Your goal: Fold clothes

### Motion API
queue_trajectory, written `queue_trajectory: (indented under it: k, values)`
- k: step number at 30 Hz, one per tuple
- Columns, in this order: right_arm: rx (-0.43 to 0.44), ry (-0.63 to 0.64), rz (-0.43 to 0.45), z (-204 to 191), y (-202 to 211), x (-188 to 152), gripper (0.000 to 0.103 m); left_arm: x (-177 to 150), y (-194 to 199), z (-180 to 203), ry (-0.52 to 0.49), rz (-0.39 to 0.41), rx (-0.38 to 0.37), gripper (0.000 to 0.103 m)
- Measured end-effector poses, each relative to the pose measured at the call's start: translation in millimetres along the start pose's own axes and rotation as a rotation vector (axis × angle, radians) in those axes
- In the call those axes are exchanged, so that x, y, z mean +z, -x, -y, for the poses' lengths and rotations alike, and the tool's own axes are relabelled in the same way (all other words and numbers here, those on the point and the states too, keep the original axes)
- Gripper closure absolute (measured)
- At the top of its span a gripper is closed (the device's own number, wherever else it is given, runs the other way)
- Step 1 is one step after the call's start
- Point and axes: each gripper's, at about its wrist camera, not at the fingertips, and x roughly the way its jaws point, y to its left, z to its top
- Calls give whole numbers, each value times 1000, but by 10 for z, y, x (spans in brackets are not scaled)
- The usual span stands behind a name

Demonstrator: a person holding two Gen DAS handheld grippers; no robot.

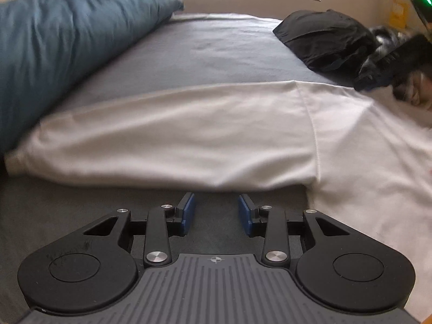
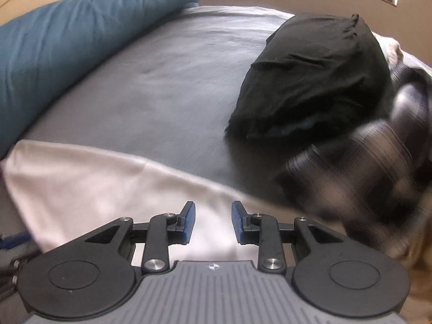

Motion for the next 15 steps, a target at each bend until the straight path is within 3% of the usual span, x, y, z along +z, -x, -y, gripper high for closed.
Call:
queue_trajectory:
  k: [3,6,9,10,15]
  values:
    - [73,-113,-8,35,137,-149,72,-81,11,-80,59,-12,-56,68]
    - [149,-62,27,-249,251,-302,72,-171,38,-59,34,15,-39,68]
    - [215,84,59,-734,288,-485,66,-191,66,-61,43,41,-10,68]
    - [213,160,79,-955,281,-566,60,-189,76,-69,55,48,-1,68]
    - [149,573,212,-1918,134,-919,57,-179,129,-278,185,90,29,68]
